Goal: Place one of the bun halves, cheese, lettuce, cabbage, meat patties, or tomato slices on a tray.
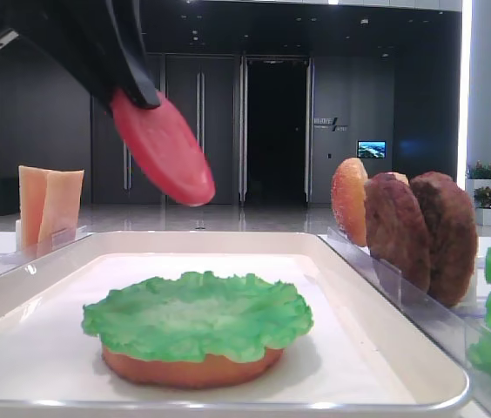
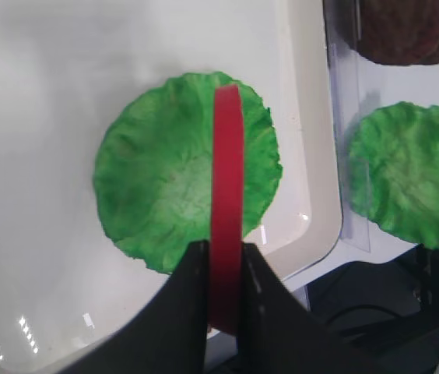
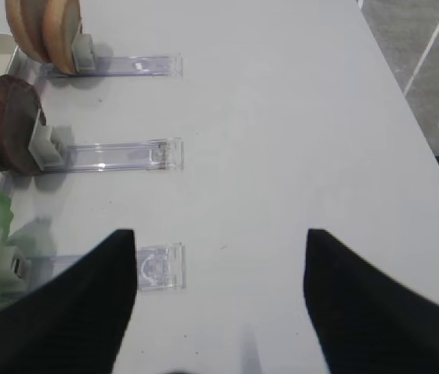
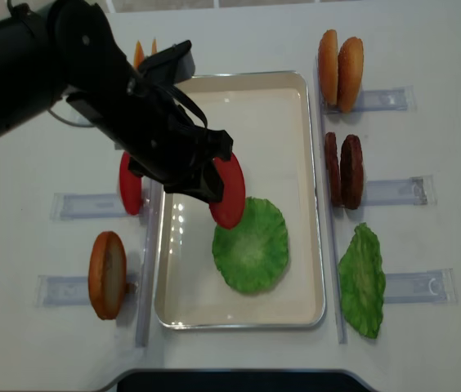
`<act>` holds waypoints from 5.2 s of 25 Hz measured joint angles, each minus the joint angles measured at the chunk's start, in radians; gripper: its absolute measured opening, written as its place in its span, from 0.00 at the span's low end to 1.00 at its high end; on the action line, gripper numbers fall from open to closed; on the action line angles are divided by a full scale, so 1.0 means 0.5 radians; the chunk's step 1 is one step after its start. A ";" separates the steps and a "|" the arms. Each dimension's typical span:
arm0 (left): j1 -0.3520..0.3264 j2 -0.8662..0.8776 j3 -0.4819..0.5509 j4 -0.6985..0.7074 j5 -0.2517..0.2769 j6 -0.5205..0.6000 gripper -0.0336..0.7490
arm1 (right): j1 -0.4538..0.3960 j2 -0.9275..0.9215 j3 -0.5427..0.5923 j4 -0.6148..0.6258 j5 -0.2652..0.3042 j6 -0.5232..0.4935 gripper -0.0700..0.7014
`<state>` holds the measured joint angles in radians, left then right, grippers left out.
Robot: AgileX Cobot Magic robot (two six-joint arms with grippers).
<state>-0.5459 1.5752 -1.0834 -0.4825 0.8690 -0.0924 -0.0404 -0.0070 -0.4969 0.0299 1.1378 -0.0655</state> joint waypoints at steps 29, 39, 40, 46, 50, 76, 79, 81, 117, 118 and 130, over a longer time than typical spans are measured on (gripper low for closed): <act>-0.084 0.369 0.012 -0.455 -0.084 0.403 0.12 | 0.000 0.000 0.000 0.000 0.000 0.000 0.70; -0.084 0.421 0.012 -0.464 -0.084 0.415 0.12 | 0.000 0.000 0.000 0.000 0.000 0.000 0.70; -0.084 0.428 0.012 -0.465 -0.084 0.415 0.12 | 0.000 0.000 0.000 0.000 0.000 0.000 0.70; -0.084 0.428 0.012 -0.469 -0.084 0.417 0.12 | 0.000 0.000 0.000 0.000 0.000 0.000 0.70; -0.084 0.428 0.012 -0.469 -0.084 0.417 0.12 | 0.000 0.000 0.000 0.000 0.000 0.000 0.70; -0.084 0.428 0.012 -0.465 -0.046 0.417 0.61 | 0.000 0.000 0.000 0.000 0.000 0.000 0.70; -0.084 0.428 0.012 -0.463 -0.028 0.417 0.64 | 0.000 0.000 0.000 0.000 0.000 0.000 0.70; -0.084 0.428 0.010 -0.450 -0.016 0.399 0.64 | 0.000 0.000 0.000 0.000 0.000 0.000 0.70; -0.084 0.281 -0.011 0.101 0.100 0.019 0.64 | 0.000 0.000 0.000 0.000 0.000 0.000 0.70; -0.084 0.273 -0.027 0.143 0.121 -0.007 0.64 | 0.000 0.000 0.000 0.000 0.000 0.000 0.70; -0.084 0.220 -0.328 0.585 0.482 -0.246 0.64 | 0.000 0.000 0.000 0.000 0.000 0.000 0.70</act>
<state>-0.5878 1.6853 -1.2473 -0.1898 1.1101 -0.2154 -0.0404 -0.0070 -0.4969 0.0299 1.1378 -0.0655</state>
